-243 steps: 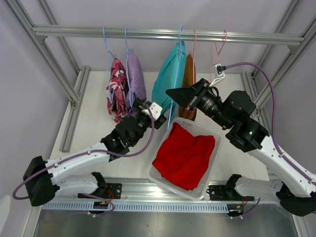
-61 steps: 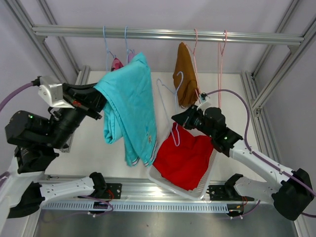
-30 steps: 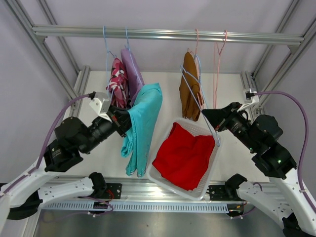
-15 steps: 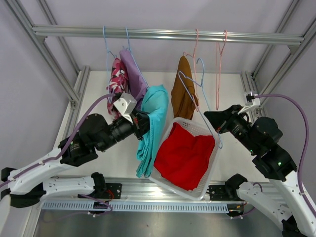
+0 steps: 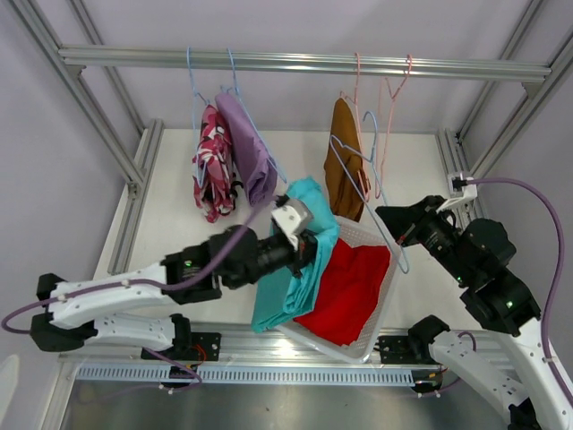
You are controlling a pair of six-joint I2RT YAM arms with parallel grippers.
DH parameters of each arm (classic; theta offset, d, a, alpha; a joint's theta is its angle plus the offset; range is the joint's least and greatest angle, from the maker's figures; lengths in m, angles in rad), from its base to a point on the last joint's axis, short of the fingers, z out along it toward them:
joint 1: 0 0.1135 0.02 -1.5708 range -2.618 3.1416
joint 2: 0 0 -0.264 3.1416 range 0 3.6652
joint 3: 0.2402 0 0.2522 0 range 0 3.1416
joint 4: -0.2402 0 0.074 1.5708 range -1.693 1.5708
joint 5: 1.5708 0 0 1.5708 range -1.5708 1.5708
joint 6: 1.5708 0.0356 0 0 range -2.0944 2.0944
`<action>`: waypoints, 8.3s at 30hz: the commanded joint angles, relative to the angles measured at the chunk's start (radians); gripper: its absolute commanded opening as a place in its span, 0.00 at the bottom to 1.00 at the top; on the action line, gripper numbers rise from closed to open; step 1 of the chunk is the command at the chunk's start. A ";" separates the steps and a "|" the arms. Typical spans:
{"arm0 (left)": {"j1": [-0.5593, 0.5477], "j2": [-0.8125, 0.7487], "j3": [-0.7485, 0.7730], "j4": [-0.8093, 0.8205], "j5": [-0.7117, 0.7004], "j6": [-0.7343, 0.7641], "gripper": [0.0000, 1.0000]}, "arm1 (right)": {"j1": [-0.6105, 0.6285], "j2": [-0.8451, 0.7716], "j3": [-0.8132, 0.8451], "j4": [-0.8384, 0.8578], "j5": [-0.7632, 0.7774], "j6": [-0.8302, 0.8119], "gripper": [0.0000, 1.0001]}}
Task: Remove the trousers from the hanger
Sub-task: Place the trousers in the bin, then place the hanger at the clothesline.
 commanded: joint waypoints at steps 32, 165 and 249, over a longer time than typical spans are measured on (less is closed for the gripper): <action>-0.127 0.331 0.210 0.062 -0.214 -0.012 0.01 | 0.023 -0.130 0.118 -0.182 0.171 -0.086 0.00; -0.067 0.129 0.285 -0.288 -0.250 0.017 0.99 | 0.354 -0.076 0.555 -0.493 0.569 -0.190 0.00; 0.418 -0.322 -0.290 0.001 -0.268 0.114 0.99 | -0.324 0.467 0.609 -0.279 0.194 -0.282 0.62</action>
